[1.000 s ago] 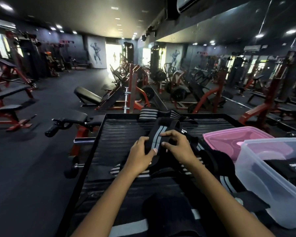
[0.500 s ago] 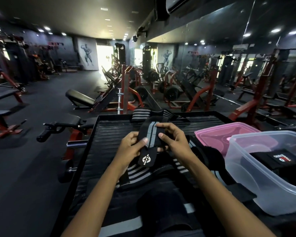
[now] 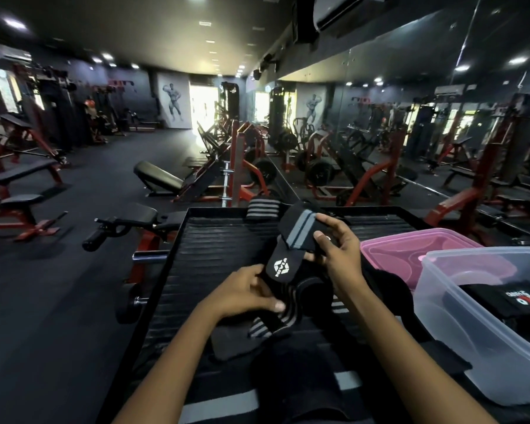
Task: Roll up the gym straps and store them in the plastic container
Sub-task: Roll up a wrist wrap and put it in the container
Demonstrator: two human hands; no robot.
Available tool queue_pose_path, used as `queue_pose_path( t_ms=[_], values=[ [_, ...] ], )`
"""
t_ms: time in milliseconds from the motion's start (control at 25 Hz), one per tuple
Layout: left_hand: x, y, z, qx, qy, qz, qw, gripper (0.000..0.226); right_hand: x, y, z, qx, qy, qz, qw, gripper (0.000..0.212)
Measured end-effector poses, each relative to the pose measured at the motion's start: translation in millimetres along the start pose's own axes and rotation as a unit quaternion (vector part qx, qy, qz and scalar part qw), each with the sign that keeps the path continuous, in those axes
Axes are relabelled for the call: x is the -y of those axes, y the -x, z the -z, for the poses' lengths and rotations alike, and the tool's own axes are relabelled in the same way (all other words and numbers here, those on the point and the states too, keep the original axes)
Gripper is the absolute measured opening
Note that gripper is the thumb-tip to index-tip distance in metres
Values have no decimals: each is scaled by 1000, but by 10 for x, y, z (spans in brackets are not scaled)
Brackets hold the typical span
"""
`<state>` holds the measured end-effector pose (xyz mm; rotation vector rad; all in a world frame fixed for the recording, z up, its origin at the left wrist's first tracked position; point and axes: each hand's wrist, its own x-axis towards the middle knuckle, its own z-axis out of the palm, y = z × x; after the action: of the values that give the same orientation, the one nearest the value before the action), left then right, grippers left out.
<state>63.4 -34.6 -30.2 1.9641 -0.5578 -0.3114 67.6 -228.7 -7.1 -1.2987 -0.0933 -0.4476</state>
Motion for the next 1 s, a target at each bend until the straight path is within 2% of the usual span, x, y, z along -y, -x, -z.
queue_pose_path(
  t_ms=[80,240,440,520,600,680,760,840,920,1000],
  values=[
    [-43,-3,-40,-51,39,-25,998,48,0,44,-22,15,-16,-17,1000,29],
    [-61,-43,-33,-54,72,-56,994,47,63,86,-82,51,-22,-21,998,44],
    [1,-119,-13,-153,-81,-35,984,24,113,94,-128,24,-30,-17,999,45],
    [28,-95,-4,-169,-149,-7,974,8,153,62,-118,-18,-104,-30,994,42],
    [60,-42,71,-197,-190,39,961,12,202,-5,-29,-52,-162,-32,985,40],
    [71,-26,219,-257,-200,64,943,11,193,-16,34,-53,-102,-26,993,38],
    [99,3,386,-299,-271,102,909,3,162,18,21,-37,-47,-27,998,36],
    [144,63,483,-285,-340,156,883,15,193,41,-18,-20,-65,-30,997,35],
    [166,101,482,-257,-397,175,864,30,292,8,-6,-23,-114,-39,992,36],
    [124,70,411,-275,-407,87,867,49,397,-31,40,-24,-141,-44,989,40]
  ],
)
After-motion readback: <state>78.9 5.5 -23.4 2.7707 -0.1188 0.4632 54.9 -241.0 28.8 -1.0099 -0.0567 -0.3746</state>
